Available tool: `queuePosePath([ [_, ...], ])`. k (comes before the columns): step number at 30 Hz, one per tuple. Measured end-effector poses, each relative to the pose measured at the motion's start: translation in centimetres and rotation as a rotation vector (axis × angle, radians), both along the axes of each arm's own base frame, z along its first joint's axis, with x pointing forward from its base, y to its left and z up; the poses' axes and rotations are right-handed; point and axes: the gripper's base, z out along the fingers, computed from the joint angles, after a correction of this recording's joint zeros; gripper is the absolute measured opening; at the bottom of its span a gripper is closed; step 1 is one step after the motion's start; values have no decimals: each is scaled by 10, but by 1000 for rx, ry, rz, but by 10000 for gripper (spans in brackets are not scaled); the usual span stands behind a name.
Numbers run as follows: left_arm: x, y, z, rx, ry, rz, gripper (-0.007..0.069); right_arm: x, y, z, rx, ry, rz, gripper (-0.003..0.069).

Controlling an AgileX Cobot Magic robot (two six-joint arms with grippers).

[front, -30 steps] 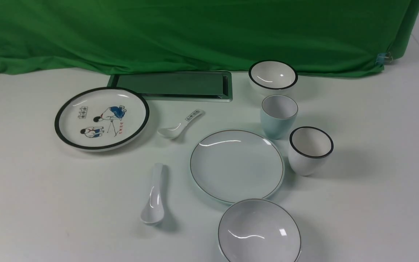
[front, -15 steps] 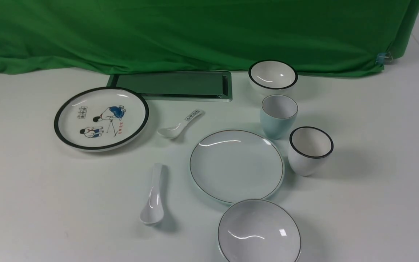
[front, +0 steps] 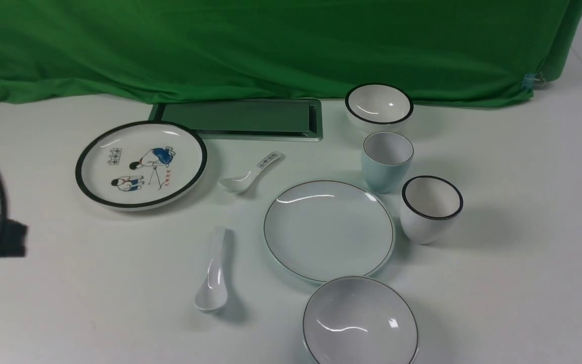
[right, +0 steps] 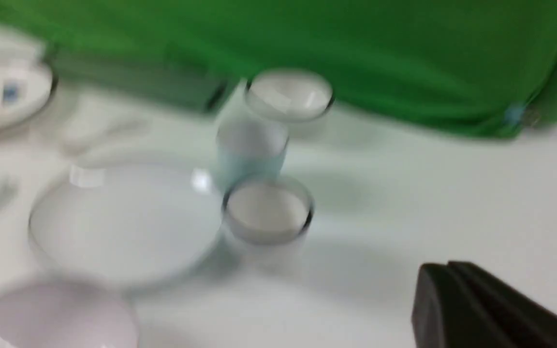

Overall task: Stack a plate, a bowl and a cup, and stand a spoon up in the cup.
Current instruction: Use the right arm to grab a blue rice bowl

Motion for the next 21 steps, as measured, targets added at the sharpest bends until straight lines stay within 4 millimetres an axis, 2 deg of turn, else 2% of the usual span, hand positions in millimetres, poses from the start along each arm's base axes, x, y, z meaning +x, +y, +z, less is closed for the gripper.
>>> queuePosePath([
  [2, 14, -20, -5, 36, 55, -137, -29, 9, 9, -7, -88, 175, 66, 13],
  [5, 29, -57, -23, 107, 144, -331, -29, 23, 30, -21, -198, 382, 184, 15],
  [8, 37, -87, -42, 160, 190, -456, -29, 34, 54, -34, -252, 469, 276, 28],
  [11, 41, -108, -53, 179, 201, -517, -29, 42, 74, -46, -261, 516, 312, 76],
  [12, 43, -120, -61, 185, 200, -549, -29, 50, 89, -56, -243, 547, 309, 176],
  [13, 43, -125, -64, 188, 206, -561, -29, 53, 95, -60, -236, 565, 303, 217],
  [14, 43, -128, -67, 193, 211, -571, -29, 57, 103, -66, -226, 583, 293, 292],
  [15, 44, -130, -68, 195, 217, -577, -29, 62, 108, -70, -215, 590, 284, 355],
  [16, 43, -132, -70, 197, 222, -581, -28, 68, 114, -76, -202, 609, 265, 447],
  [18, 43, -132, -70, 202, 223, -583, -26, 77, 122, -85, -178, 615, 241, 561],
  [21, 44, -131, -71, 221, 223, -588, -17, 90, 133, -104, -147, 626, 207, 638],
])
